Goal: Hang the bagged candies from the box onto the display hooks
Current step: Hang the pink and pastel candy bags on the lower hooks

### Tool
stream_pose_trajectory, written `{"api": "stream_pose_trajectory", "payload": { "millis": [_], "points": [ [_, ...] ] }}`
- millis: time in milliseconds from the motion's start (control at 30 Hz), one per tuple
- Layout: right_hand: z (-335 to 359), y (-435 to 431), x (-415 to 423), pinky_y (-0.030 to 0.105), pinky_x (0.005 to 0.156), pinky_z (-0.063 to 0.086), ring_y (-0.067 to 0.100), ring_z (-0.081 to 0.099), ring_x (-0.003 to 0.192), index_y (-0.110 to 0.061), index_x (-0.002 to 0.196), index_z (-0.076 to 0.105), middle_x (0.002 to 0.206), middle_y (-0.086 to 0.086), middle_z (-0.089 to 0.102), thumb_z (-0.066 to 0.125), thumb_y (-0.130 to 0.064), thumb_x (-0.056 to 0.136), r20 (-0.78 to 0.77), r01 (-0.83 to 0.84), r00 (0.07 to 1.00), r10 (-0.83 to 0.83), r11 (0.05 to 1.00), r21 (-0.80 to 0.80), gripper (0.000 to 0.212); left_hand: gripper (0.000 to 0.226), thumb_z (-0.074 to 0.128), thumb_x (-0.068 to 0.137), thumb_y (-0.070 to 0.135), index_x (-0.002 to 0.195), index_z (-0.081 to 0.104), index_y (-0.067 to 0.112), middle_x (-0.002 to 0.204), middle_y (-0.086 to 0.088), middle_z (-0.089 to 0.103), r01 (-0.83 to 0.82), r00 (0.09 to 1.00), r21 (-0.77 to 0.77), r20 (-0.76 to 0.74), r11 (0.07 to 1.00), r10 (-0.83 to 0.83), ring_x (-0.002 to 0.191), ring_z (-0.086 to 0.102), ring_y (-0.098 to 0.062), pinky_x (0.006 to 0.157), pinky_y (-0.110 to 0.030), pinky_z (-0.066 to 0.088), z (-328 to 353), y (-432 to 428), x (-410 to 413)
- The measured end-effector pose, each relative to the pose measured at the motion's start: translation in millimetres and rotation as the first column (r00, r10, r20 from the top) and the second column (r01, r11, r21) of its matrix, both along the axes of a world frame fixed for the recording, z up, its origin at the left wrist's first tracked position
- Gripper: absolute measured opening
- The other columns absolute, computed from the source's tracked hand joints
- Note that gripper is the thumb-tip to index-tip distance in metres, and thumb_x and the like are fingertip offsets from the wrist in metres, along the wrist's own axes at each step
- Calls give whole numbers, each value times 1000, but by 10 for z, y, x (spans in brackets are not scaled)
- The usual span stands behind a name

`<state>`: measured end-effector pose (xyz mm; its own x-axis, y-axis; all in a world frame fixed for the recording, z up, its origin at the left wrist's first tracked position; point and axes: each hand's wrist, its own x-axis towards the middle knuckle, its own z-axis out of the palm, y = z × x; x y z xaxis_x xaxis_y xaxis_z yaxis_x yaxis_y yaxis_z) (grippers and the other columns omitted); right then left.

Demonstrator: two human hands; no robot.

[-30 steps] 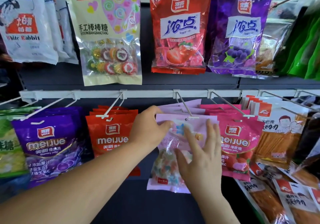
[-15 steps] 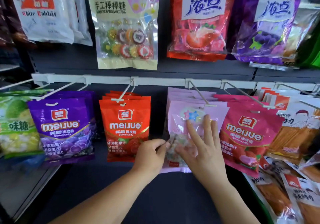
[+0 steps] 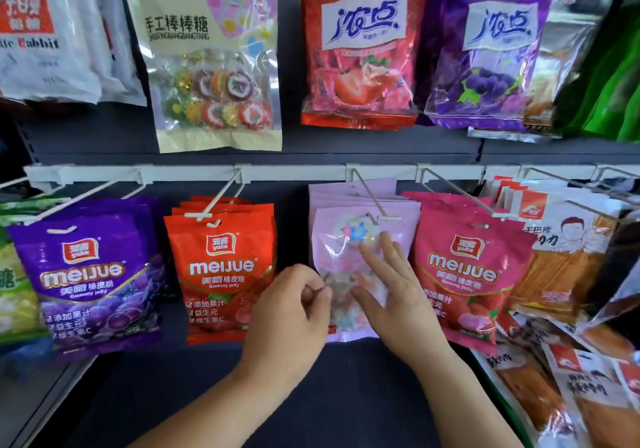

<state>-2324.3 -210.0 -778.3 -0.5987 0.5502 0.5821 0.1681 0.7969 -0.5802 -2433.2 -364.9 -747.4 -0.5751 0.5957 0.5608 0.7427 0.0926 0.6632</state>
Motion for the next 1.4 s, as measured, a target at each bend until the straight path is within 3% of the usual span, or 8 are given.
{"api": "stream_pose_trajectory", "payload": {
  "millis": [100,233,400,567,800,1000,1267,1400],
  "points": [
    [126,-15,199,33,94,52,16,54,132,-36,136,63,142,-10,59,69,-18,93,-186,281,943,-276,960,0,46,27,63,90,25,116,59,35,108,20,61,238,964,-129,-87,963,-250,101,60,-3,86,-23,51,89,184,312],
    [145,119,536,52,97,50,37,48,127,-19,137,64,138,15,59,71,-23,91,-299,645,748,-593,756,112,46,31,59,89,36,119,56,29,118,12,56,196,935,-271,-237,942,-262,113,55,-18,94,-38,50,43,582,362],
    [-5,317,797,44,127,18,18,8,159,-42,156,36,170,-5,19,61,-50,95,-33,454,887,-461,883,-117,66,51,65,84,41,134,60,28,128,6,54,-122,921,-223,-388,967,27,108,57,-25,86,-41,55,-161,632,207],
    [29,343,823,44,127,11,17,0,159,-53,154,30,172,-10,7,57,-59,93,18,376,924,-383,897,-232,67,62,72,86,37,144,54,26,135,4,43,-42,955,-218,-295,975,-25,120,49,-22,99,-31,48,-312,560,29],
    [72,245,838,48,96,50,35,50,125,-27,128,70,131,8,54,76,-42,86,-168,538,823,-542,840,-75,45,56,67,93,34,146,49,27,144,21,37,171,970,-222,-132,960,-203,126,29,24,98,5,22,-295,336,58],
    [288,-455,341,35,76,51,22,62,101,-25,112,75,103,-7,62,62,-48,91,-168,359,924,-344,931,63,33,35,61,93,45,124,64,30,114,21,59,15,998,-76,-56,997,-19,107,59,-3,92,-30,53,-234,-398,-264],
    [152,-1208,-780,34,116,41,11,46,139,-27,129,69,139,-11,60,52,-53,97,-1,-187,982,190,964,187,44,58,46,86,47,136,58,22,141,11,48,-133,982,-135,-151,982,112,126,50,-12,108,-35,45,-270,-937,-917],
    [71,-1348,-1090,46,113,42,29,47,137,-21,124,73,138,0,63,53,-49,99,-13,-79,996,86,958,276,42,49,60,93,37,140,53,31,142,22,51,-13,998,-119,-62,993,5,131,49,3,109,-27,44,-345,-1164,-1123]
  ]
}}
